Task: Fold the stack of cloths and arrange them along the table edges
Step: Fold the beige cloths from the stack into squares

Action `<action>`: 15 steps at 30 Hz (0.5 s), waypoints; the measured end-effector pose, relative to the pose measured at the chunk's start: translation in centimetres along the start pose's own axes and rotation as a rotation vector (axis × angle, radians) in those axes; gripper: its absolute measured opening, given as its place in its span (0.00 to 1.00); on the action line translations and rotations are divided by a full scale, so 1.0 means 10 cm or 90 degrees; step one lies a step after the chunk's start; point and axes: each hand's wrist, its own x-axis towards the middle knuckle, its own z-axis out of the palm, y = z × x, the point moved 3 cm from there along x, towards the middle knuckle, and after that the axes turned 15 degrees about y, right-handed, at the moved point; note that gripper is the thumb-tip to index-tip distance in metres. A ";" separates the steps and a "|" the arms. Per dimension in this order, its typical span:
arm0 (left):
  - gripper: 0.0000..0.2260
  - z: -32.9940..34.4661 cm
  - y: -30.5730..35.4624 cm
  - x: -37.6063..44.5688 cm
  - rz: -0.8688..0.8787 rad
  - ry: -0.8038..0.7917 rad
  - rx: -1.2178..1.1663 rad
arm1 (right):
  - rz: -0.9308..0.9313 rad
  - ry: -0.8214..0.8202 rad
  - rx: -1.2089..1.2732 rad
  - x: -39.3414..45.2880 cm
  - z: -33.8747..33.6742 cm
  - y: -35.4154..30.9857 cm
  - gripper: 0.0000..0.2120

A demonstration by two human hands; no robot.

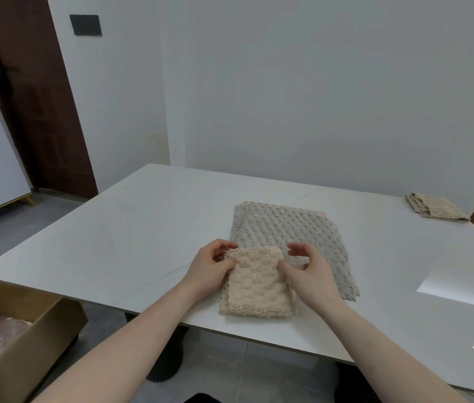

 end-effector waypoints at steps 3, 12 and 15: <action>0.16 -0.01 0.01 -0.01 -0.011 -0.008 -0.041 | 0.090 -0.074 -0.002 0.09 0.05 0.13 0.23; 0.15 -0.01 0.06 -0.02 -0.042 -0.044 -0.112 | 0.230 -0.220 0.111 0.18 0.20 0.22 0.10; 0.16 0.01 0.04 -0.02 -0.019 -0.043 -0.032 | 0.270 -0.197 0.225 0.16 0.21 0.30 0.11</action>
